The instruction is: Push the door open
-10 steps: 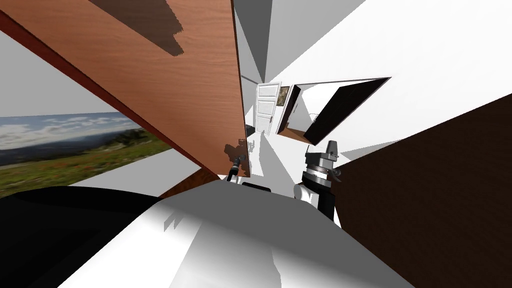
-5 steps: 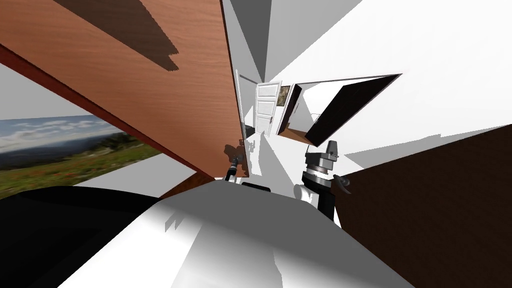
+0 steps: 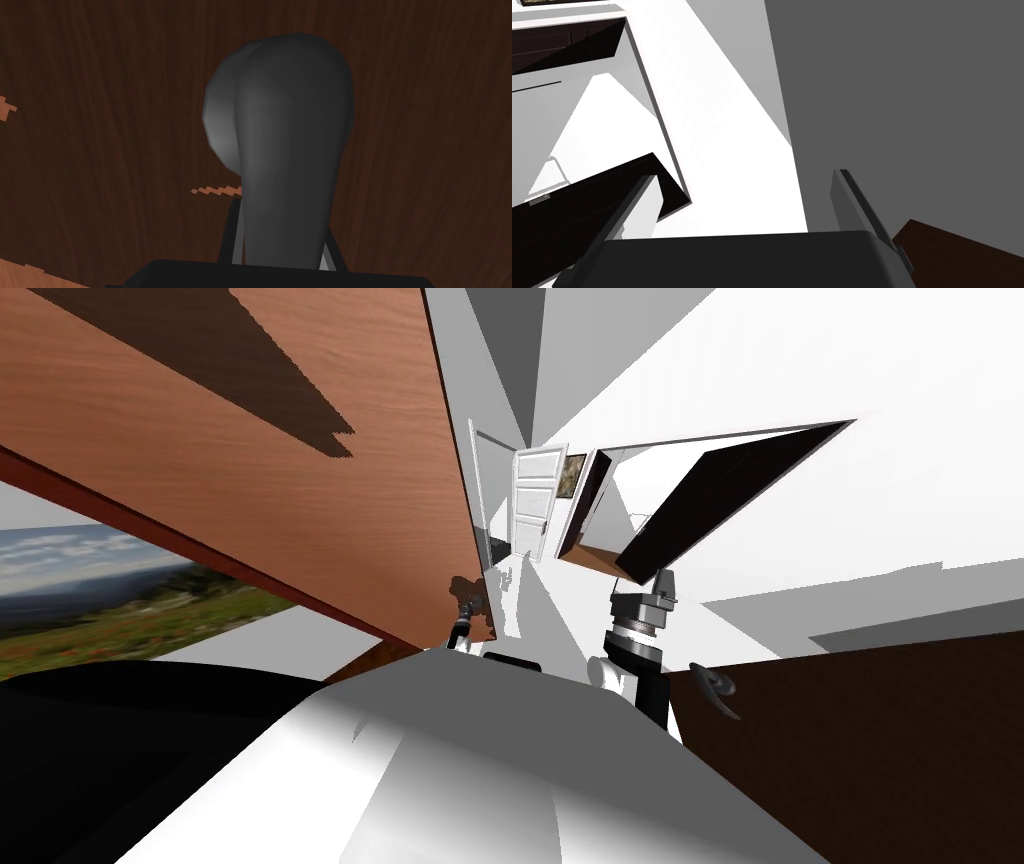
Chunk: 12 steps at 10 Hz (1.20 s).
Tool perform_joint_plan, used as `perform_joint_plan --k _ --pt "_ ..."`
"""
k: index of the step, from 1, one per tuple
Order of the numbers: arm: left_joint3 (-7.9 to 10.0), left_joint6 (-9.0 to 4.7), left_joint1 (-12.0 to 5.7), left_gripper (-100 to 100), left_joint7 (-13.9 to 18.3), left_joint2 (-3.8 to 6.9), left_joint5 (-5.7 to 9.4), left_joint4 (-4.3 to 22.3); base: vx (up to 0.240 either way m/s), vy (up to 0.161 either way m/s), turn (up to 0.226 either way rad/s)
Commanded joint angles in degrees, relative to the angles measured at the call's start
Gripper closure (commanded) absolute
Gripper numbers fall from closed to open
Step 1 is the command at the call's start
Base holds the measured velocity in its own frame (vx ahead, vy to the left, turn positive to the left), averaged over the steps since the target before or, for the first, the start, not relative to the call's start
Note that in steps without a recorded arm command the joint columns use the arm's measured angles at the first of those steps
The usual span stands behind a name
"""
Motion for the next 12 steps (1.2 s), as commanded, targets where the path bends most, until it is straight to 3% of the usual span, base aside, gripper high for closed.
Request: perform_joint_plan --k 1,2,6,7,11,12 --pt "0.37 1.22 1.49 100 0.0 0.56 0.11 -2.7 0.037 -0.015 0.007" --pt "1.65 1.18 1.46 100 -0.4 0.81 0.76 -2.6 0.125 -0.028 0.060" --pt "1.97 1.17 1.45 100 -0.5 0.84 0.93 -2.6 0.088 -0.025 0.025" --pt "3.28 1.13 1.41 100 -0.9 0.90 1.60 -2.5 0.122 -0.021 0.065" --pt "4.25 1.10 1.39 100 -1.2 0.85 2.10 -2.5 0.147 -0.031 0.040" --pt "5.51 1.06 1.35 100 -1.6 0.64 2.75 -2.4 0.153 -0.056 0.061"
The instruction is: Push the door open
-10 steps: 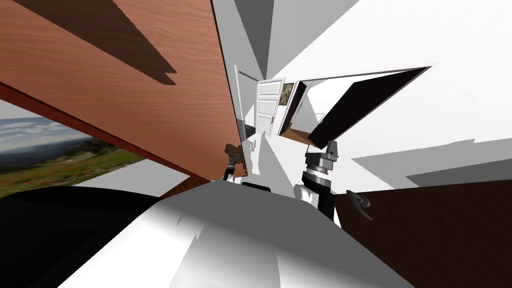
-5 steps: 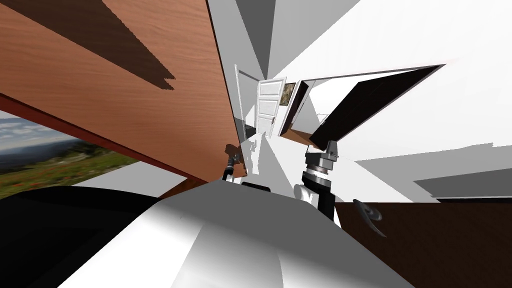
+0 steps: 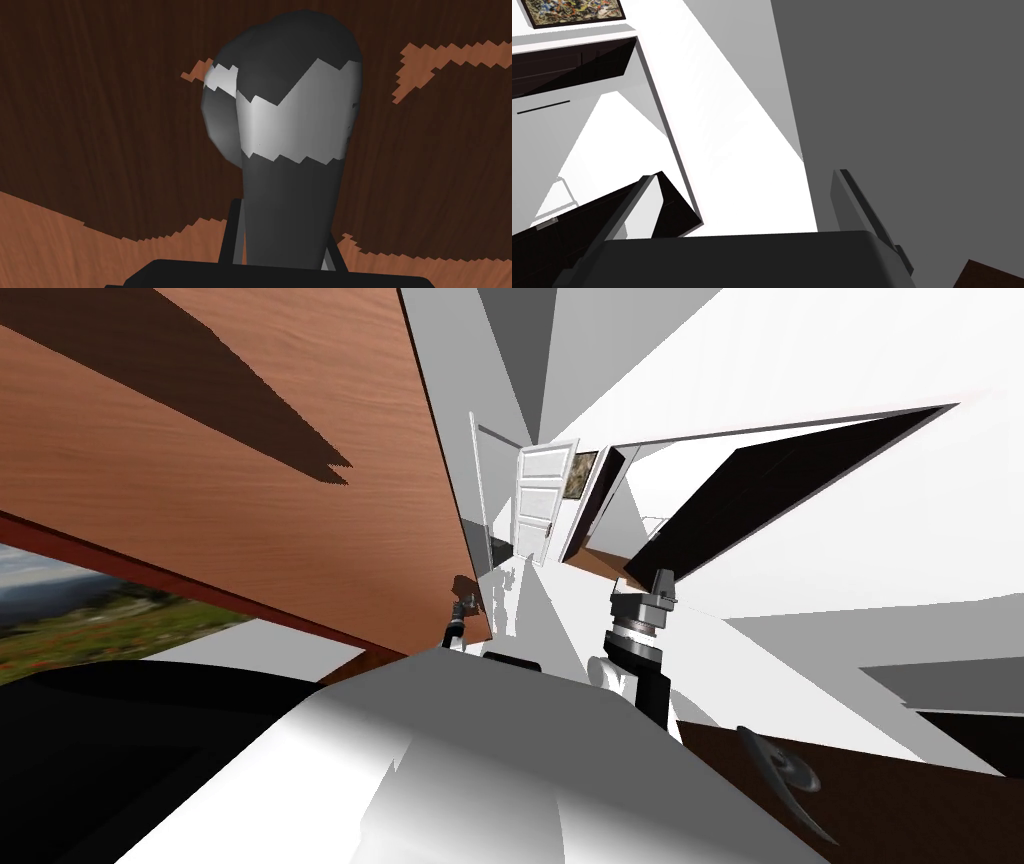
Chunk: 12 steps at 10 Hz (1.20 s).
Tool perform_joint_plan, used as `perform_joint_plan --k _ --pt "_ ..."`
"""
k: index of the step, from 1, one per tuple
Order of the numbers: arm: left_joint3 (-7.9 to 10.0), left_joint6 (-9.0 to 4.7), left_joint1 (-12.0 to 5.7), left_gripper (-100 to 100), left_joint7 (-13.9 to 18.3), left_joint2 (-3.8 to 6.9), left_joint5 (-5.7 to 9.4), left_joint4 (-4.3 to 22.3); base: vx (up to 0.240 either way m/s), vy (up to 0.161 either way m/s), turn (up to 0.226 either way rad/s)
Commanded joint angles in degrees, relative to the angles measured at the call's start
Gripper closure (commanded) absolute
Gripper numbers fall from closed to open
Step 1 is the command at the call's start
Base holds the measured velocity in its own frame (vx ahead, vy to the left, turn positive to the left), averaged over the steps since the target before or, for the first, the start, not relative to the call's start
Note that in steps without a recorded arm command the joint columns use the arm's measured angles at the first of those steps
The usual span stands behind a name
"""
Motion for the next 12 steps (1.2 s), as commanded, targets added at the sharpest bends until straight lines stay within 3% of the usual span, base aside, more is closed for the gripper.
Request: perform_joint_plan --k 1,6,9,11,12 --pt "1.78 -0.54 -0.62 100 -0.6 0.23 0.80 0.6 0.222 -0.059 0.115" --pt "4.35 -0.62 -0.69 100 -1.5 -0.92 2.12 0.8 0.188 -0.037 0.063" --pt "5.83 -0.67 -0.72 100 -1.9 -2.12 2.88 0.9 0.184 -0.051 0.074" --pt "7.22 -0.79 -0.26 100 -2.2 -0.91 3.55 1.0 0.106 -0.005 0.054" --pt "7.72 -0.80 -0.24 100 -2.4 -0.79 3.84 1.0 0.233 0.005 0.044"
